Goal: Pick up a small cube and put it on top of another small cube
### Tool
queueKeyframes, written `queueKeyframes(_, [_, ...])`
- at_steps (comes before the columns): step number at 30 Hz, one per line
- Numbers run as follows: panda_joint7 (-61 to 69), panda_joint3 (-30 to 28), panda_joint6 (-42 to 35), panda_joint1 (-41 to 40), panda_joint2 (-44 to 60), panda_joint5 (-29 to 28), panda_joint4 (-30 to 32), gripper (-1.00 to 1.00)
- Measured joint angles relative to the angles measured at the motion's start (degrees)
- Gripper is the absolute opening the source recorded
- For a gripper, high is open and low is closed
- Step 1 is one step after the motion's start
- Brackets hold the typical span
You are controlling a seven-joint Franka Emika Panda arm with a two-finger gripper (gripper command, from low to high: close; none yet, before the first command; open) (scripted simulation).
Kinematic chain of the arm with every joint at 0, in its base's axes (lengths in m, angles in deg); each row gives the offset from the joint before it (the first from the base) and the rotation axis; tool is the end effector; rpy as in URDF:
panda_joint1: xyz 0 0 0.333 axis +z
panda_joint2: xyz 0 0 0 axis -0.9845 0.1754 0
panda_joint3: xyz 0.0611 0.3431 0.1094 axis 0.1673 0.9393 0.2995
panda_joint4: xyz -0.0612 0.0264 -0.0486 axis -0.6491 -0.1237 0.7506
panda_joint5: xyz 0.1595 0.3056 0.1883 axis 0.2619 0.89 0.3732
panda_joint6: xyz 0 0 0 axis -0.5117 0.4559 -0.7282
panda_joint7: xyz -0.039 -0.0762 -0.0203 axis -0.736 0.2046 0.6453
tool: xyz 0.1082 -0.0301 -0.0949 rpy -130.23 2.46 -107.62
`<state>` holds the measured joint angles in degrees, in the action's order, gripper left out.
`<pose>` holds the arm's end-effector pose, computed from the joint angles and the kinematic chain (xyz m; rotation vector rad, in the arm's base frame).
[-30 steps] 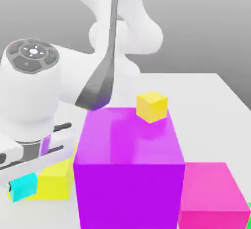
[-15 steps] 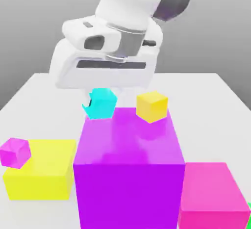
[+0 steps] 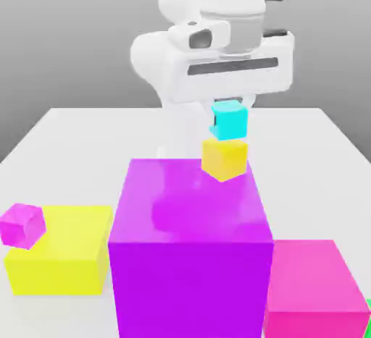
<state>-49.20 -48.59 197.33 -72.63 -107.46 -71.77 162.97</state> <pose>0.3134 0.0612 0.4076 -3.0559 0.7098 0.0037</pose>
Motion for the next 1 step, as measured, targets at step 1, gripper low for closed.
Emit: queueKeyframes(1, [0.0, 0.0, 0.0, 0.0, 0.0, 0.0, 0.0, 1.00])
